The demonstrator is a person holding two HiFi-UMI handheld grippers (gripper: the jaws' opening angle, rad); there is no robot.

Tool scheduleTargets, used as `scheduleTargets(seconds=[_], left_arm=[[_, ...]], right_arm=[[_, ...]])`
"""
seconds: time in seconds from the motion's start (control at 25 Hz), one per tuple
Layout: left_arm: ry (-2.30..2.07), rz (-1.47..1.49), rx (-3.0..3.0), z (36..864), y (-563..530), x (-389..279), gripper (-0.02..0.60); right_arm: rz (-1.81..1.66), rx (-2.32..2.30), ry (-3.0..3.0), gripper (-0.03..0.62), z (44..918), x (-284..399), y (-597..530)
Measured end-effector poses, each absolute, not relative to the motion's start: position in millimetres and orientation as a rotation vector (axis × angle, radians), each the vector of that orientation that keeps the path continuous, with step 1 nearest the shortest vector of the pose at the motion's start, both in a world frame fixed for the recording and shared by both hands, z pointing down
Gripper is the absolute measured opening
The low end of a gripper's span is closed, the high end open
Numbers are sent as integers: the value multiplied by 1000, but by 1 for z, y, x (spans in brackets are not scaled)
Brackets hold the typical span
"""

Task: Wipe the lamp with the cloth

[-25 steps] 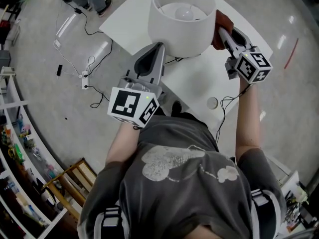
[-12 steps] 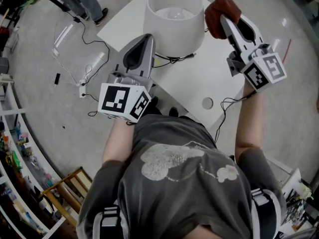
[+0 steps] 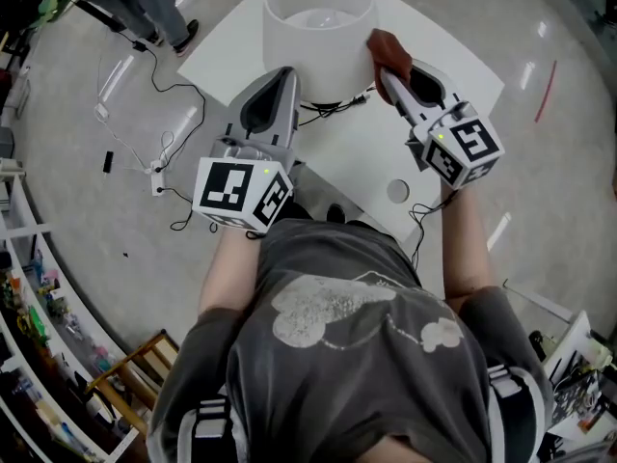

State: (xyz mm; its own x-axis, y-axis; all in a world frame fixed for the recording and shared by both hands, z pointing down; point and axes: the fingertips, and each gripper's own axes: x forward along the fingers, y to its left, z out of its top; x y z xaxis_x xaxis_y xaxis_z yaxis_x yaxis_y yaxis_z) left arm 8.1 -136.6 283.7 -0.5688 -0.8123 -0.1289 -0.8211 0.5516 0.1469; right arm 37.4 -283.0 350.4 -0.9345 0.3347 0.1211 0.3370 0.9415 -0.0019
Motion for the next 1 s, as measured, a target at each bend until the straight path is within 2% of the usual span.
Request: scheduleTargets(seconds=[0.56, 0.8, 1.0], left_arm=[[2747, 328, -1598, 330, -134, -15, 8], [2661, 321, -1675, 312, -118, -58, 8], [2594, 331, -1754, 301, -103, -84, 8]], right_arm=[[143, -265, -2848, 91, 433, 57, -290], [138, -32, -3012, 91, 366, 52, -308], [79, -5, -3168, 91, 297, 47, -275]])
